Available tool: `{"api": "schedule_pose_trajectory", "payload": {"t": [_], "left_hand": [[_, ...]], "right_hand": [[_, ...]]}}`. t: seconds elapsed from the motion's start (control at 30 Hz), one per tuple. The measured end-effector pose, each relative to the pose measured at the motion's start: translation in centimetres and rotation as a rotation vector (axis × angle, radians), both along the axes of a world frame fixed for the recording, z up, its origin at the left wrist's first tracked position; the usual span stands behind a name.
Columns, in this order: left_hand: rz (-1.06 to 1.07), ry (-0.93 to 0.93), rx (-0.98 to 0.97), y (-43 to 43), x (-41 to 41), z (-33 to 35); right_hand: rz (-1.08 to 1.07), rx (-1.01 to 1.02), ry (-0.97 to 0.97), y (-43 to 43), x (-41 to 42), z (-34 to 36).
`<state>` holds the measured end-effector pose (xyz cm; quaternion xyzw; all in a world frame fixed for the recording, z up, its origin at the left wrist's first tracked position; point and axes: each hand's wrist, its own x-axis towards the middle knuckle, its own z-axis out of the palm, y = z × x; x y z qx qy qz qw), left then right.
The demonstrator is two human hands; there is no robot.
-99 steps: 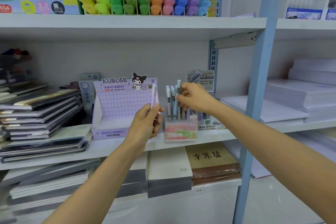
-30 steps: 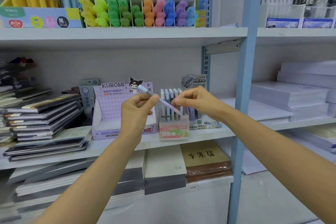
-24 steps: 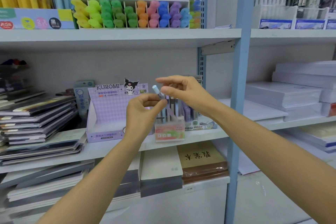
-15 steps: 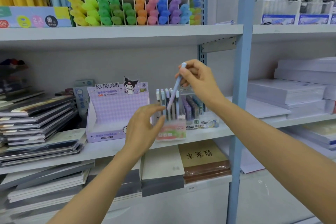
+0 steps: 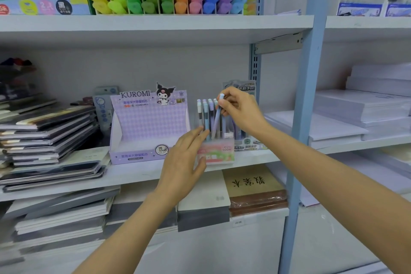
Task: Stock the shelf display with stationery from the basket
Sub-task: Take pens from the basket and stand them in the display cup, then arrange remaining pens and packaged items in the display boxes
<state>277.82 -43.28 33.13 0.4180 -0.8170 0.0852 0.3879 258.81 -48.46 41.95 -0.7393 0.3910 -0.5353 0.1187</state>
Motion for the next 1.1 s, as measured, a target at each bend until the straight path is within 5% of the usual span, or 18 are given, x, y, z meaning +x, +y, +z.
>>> {"api": "schedule_pose_trajectory", "payload": {"t": [0.67, 0.9, 1.0, 1.1], "left_hand": [[0.009, -0.064, -0.006, -0.1, -0.2, -0.5], [0.087, 0.244, -0.127, 1.7, 0.2, -5.2], [0.158, 0.43, -0.024, 2.8, 0.6, -12.6], [0.201, 0.372, 0.264, 4.7, 1.9, -22.2]], "right_hand": [[-0.212, -0.092, 0.279, -1.0, 1.2, -1.9], [-0.015, -0.31, 0.019, 4.7, 2.8, -6.7], [0.162, -0.113, 0.066, 7.4, 4.3, -14.2], [0.255, 0.254, 0.2, 8.5, 5.2, -23.8]]}}
